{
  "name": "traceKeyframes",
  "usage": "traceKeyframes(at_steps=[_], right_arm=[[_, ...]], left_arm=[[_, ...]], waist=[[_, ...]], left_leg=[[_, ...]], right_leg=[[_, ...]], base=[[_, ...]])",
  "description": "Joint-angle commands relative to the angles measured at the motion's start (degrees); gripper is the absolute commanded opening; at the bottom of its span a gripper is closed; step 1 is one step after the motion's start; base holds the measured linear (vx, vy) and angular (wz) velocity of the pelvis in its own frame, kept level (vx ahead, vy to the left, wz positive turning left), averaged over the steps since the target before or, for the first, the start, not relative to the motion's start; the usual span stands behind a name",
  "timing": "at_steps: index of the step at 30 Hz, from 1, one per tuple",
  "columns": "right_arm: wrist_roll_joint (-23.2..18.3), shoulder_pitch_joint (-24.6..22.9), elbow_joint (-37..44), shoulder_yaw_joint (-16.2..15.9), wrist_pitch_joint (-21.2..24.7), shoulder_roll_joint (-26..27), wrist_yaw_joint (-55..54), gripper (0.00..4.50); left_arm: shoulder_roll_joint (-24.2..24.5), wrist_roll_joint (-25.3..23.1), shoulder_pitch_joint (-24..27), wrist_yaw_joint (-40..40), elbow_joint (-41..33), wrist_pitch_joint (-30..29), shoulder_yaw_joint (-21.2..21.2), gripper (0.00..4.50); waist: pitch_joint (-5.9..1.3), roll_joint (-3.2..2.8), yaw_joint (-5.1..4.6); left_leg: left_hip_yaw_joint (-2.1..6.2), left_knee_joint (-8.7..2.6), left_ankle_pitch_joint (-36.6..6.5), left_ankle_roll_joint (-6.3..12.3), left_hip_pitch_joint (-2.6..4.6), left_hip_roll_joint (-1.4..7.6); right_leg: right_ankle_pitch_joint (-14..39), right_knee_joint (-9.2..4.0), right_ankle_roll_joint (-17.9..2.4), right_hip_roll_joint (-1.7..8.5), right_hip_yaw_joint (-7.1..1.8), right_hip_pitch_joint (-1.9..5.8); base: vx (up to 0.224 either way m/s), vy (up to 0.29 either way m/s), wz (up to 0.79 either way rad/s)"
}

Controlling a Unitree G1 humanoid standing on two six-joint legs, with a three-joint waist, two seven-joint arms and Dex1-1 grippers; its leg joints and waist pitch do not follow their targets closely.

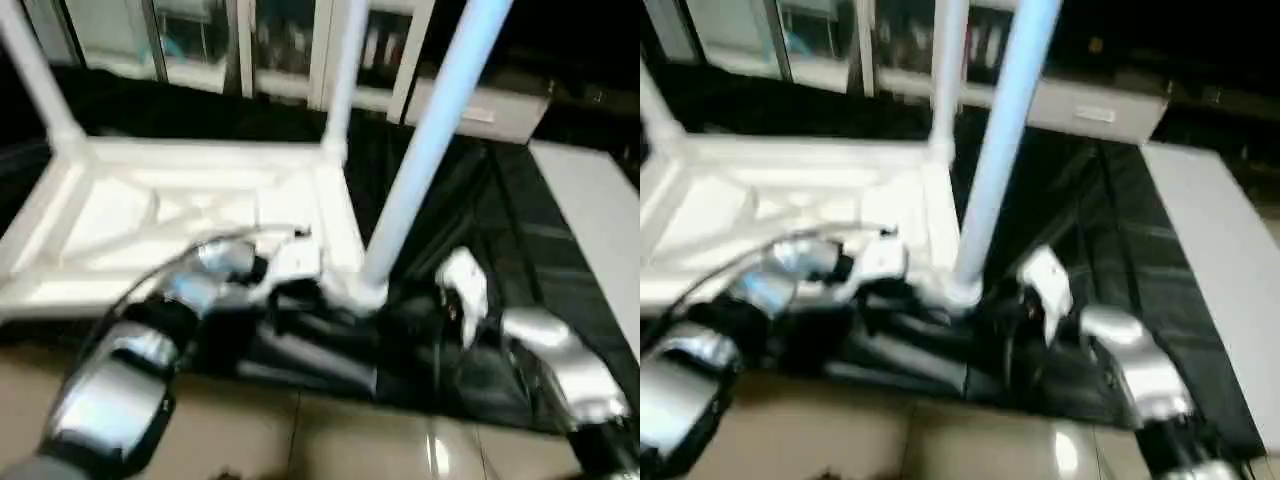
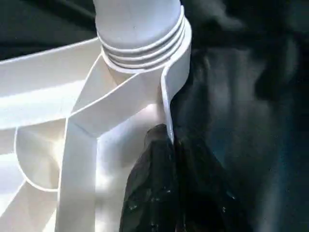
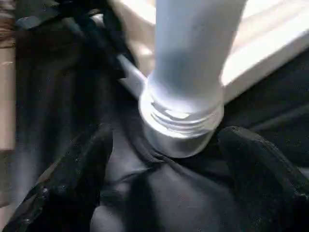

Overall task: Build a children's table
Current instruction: Rotate leg to tighten

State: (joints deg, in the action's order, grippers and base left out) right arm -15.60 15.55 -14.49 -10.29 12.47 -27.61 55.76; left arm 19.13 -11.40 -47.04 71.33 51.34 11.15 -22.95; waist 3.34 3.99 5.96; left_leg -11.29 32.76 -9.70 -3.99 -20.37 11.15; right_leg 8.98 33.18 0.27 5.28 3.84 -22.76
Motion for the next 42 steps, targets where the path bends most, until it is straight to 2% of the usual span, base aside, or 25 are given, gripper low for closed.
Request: traceKeyframes(at_steps=[1,2,4,5,7,9,12,14,16,17,20,21,25,27,31,35,36,38,39,42], right_arm=[[-0.89,0.20,1.28,-0.42,0.75,-0.64,1.07,3.84],[0.11,1.18,-0.17,-0.55,0.00,0.23,0.27,3.84],[1.45,2.52,-2.03,-0.17,-0.96,1.65,-1.52,3.84],[1.85,3.10,-2.70,-0.03,-1.29,2.15,-2.19,3.84],[1.95,3.33,-2.55,0.07,-0.88,2.21,-2.47,3.84],[2.24,3.95,-3.09,0.20,-0.74,2.48,-2.97,3.84],[2.43,4.77,-3.86,0.34,-0.34,2.69,-3.04,3.84],[2.17,5.01,-4.06,0.10,-0.01,2.61,-2.26,3.84],[1.69,5.16,-4.53,0.25,0.22,2.93,-1.27,3.84],[1.60,5.16,-4.57,0.30,0.25,2.97,-1.17,3.58],[0.98,5.23,-4.61,0.62,0.47,3.22,-0.47,3.46],[0.64,5.22,-4.61,0.73,0.63,3.33,-0.16,3.26],[-0.33,5.03,-4.81,0.71,1.18,3.38,1.74,3.02],[-0.67,4.87,-4.87,0.62,1.57,3.38,2.82,2.73],[-0.62,4.79,-5.49,0.47,1.47,3.43,3.80,2.49],[-0.36,5.07,-6.14,0.43,1.41,3.43,3.83,2.30],[-0.30,5.08,-6.19,0.46,1.37,3.44,3.84,2.23],[-0.03,5.14,-6.42,0.57,1.22,3.52,3.88,2.04],[0.95,5.28,-6.93,0.58,0.09,3.74,3.06,2.04],[0.15,5.66,-7.41,1.46,0.60,4.51,2.75,2.04]], left_arm=[[-0.23,-3.74,2.76,4.20,1.47,-0.64,-5.79,0.00],[-0.14,-3.67,2.68,5.02,0.75,-1.12,-5.60,0.00],[-0.27,-3.60,2.63,5.14,0.31,-1.44,-5.36,0.00],[-0.23,-3.58,2.70,5.29,-0.08,-1.59,-5.33,0.00],[0.00,-3.44,2.97,5.73,-0.88,-1.80,-5.27,0.00],[0.21,-3.35,3.18,6.05,-1.43,-1.89,-5.21,0.00],[0.76,-3.17,3.56,6.54,-2.47,-2.41,-5.37,0.00],[1.02,-3.19,3.80,6.82,-3.15,-2.98,-5.34,0.00],[1.14,-3.22,3.98,6.88,-3.52,-3.40,-5.28,0.00],[1.15,-3.22,3.99,6.88,-3.55,-3.45,-5.27,0.00],[1.34,-3.23,4.11,7.22,-3.95,-3.89,-5.26,0.00],[1.42,-3.24,4.16,7.34,-4.07,-4.01,-5.26,0.00],[1.68,-3.28,4.39,7.58,-4.49,-4.42,-5.43,0.00],[1.80,-3.25,4.52,7.75,-4.97,-4.84,-5.52,0.00],[1.93,-3.21,4.62,7.99,-5.60,-5.46,-5.62,0.00],[2.07,-3.40,4.68,8.03,-5.86,-5.76,-5.73,0.00],[2.07,-3.41,4.69,8.05,-5.92,-5.82,-5.73,0.00],[2.10,-3.44,4.73,8.12,-6.20,-6.08,-5.73,0.00],[2.15,-3.44,4.74,8.03,-6.41,-6.23,-5.71,0.00],[2.12,-3.44,4.64,7.71,-6.47,-6.28,-5.62,0.00]], waist=[[-3.22,-0.56,-0.11],[-3.25,-0.56,-0.10],[-3.33,-0.57,-0.18],[-3.39,-0.88,-0.12],[-3.44,-0.74,-0.10],[-3.66,-0.83,0.23],[-3.83,-0.72,0.24],[-3.87,-0.82,0.30],[-3.82,-0.83,0.31],[-3.81,-0.87,0.31],[-3.81,-0.92,0.29],[-3.79,-0.97,0.29],[-3.88,-1.01,0.28],[-3.91,-0.96,0.33],[-3.80,-1.02,0.35],[-3.73,-0.94,0.33],[-3.67,-0.60,0.26],[-3.70,-0.76,0.23],[-3.61,-0.50,0.11],[-3.54,-0.55,-0.14]], left_leg=[[1.50,-4.52,-23.46,0.33,0.95,2.78],[1.52,-4.50,-23.60,-0.21,1.09,2.76],[1.57,-4.51,-23.20,-0.60,0.95,2.64],[1.65,-4.53,-23.02,-0.88,1.07,2.73],[1.54,-4.54,-22.34,-0.88,0.99,2.70],[1.38,-4.46,-20.30,-0.54,0.90,2.74],[1.19,-4.29,-17.99,0.08,0.65,2.58],[1.10,-4.20,-17.33,0.43,0.73,2.57],[1.06,-4.19,-17.27,0.62,0.70,2.56],[1.10,-4.22,-17.49,0.53,0.70,2.57],[1.11,-4.22,-18.06,0.43,0.74,2.55],[1.15,-4.26,-18.17,0.36,0.73,2.57],[1.12,-4.20,-17.75,0.51,0.77,2.57],[1.09,-4.17,-17.39,0.66,0.72,2.56],[1.08,-4.22,-18.24,0.59,0.78,2.57],[1.19,-4.30,-19.42,0.10,0.87,2.53],[1.22,-4.33,-19.46,0.16,0.77,2.52],[1.28,-4.35,-19.59,0.10,0.79,2.52],[1.26,-4.38,-19.75,0.08,0.74,2.54],[1.29,-4.42,-20.32,0.02,0.80,2.51]], right_leg=[[23.24,-4.37,-10.82,3.96,-2.46,1.72],[24.25,-4.51,-10.51,4.04,-2.48,1.48],[24.59,-4.51,-10.31,3.98,-2.40,1.49],[23.84,-4.38,-10.63,4.07,-2.44,1.42],[22.28,-4.30,-10.78,3.85,-2.44,1.51],[17.26,-3.66,-11.97,3.73,-2.52,1.80],[13.75,-3.16,-12.93,3.63,-2.48,2.09],[12.90,-3.06,-13.21,3.59,-2.47,2.11],[13.05,-3.10,-13.26,3.60,-2.48,2.14],[13.71,-3.15,-13.14,3.63,-2.46,2.17],[14.76,-3.28,-12.87,3.64,-2.47,2.12],[15.07,-3.30,-12.73,3.64,-2.45,2.14],[14.02,-3.20,-13.00,3.58,-2.46,2.17],[13.85,-3.12,-13.13,3.59,-2.43,2.25],[15.41,-3.32,-12.95,3.59,-2.42,2.12],[18.63,-3.66,-11.83,3.69,-2.43,1.96],[19.29,-3.68,-11.53,3.68,-2.41,1.96],[20.09,-3.76,-11.23,3.73,-2.41,1.91],[20.48,-3.86,-11.05,3.71,-2.41,1.80],[20.61,-3.92,-10.99,3.61,-2.41,1.65]], base=[[0.000,0.000,0.00],[0.000,0.000,0.00],[0.000,0.000,0.00],[0.000,0.000,0.00],[0.000,0.000,0.00],[0.000,0.000,0.00],[0.000,0.000,0.00],[0.000,0.000,0.00],[0.000,0.000,0.00],[0.000,0.000,0.00],[0.000,0.000,0.00],[0.000,0.000,0.00],[0.000,0.000,0.00],[0.000,0.000,0.00],[0.000,0.000,0.00],[0.000,0.000,0.00],[0.000,0.000,0.00],[0.000,0.000,0.00],[0.000,0.000,0.00],[0.000,0.000,0.00]])
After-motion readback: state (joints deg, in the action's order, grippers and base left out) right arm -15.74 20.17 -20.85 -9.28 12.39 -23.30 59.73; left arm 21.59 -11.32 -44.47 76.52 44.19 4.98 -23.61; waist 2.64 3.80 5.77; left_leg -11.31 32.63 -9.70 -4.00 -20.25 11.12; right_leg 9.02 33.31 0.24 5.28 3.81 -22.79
